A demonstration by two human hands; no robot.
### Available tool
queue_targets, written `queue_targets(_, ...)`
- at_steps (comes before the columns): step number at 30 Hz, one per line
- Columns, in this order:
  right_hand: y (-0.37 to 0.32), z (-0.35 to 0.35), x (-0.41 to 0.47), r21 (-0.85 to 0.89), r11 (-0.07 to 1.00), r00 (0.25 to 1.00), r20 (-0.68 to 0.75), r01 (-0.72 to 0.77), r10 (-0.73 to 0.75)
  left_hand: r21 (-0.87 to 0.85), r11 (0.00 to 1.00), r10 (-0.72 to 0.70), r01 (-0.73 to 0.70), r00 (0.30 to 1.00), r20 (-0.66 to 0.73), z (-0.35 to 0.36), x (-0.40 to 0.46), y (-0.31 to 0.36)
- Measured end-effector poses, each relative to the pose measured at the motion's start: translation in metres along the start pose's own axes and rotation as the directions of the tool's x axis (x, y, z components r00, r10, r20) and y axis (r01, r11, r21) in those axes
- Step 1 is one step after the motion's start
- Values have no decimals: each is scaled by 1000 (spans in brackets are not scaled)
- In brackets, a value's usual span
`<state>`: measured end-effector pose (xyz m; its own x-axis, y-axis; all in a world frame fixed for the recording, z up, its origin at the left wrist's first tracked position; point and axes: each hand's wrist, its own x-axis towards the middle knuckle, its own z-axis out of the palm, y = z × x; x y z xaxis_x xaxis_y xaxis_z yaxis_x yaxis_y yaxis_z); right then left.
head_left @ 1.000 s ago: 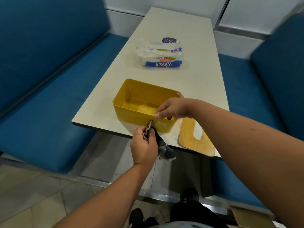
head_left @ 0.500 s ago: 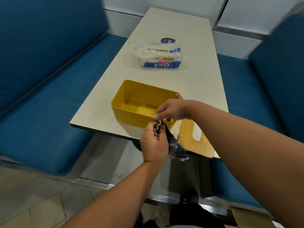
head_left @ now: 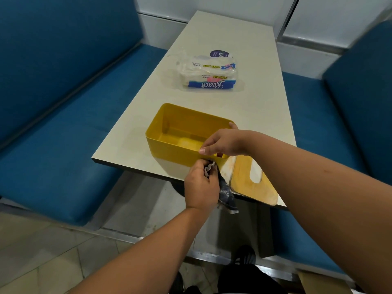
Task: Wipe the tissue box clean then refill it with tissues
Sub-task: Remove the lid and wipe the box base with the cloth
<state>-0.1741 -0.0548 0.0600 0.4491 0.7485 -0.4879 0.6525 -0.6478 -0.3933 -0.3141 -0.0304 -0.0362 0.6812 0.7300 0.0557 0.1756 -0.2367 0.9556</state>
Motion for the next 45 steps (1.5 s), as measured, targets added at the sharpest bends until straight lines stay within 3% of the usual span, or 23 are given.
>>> queue_targets(5, 1, 0, 0, 8, 1000, 1000, 0, -3, 3, 5, 1000, 13, -13, 999, 37, -2, 1, -6)
queue_targets(11, 1, 1, 0, 17, 1000, 1000, -2, -5, 5, -72, 997, -2, -4, 997, -79, -21, 5, -7)
queue_targets(18, 0, 2, 0, 7, 1000, 1000, -12, 2, -2, -63, 989, -140, 134, 985, -98, -14, 7, -2)
queue_targets(21, 0, 2, -1, 1, 1000, 1000, -9, 7, -7, -68, 991, -116, 111, 990, -79, -14, 5, 3)
queue_targets(25, 0, 1, -2, 14, 1000, 1000, -4, 7, -7, -1, 981, -195, 196, 978, -73, -15, 8, -2)
queue_targets(30, 0, 2, -2, -6, 1000, 1000, -11, 18, -19, 5, 993, -119, 119, 993, 1, -17, 6, 3)
queue_targets(36, -1, 2, -2, 10, 1000, 1000, -13, 6, -6, -12, 929, -367, 370, 917, -153, -25, 17, -7)
queue_targets(41, -1, 2, -1, -6, 1000, 1000, -15, 15, -15, 41, 923, -384, 383, 923, 15, 2, 3, 10)
queue_targets(45, 0, 2, -2, 1, 1000, 1000, -8, 10, -10, 34, 912, -408, 410, 912, -41, -10, 13, 2)
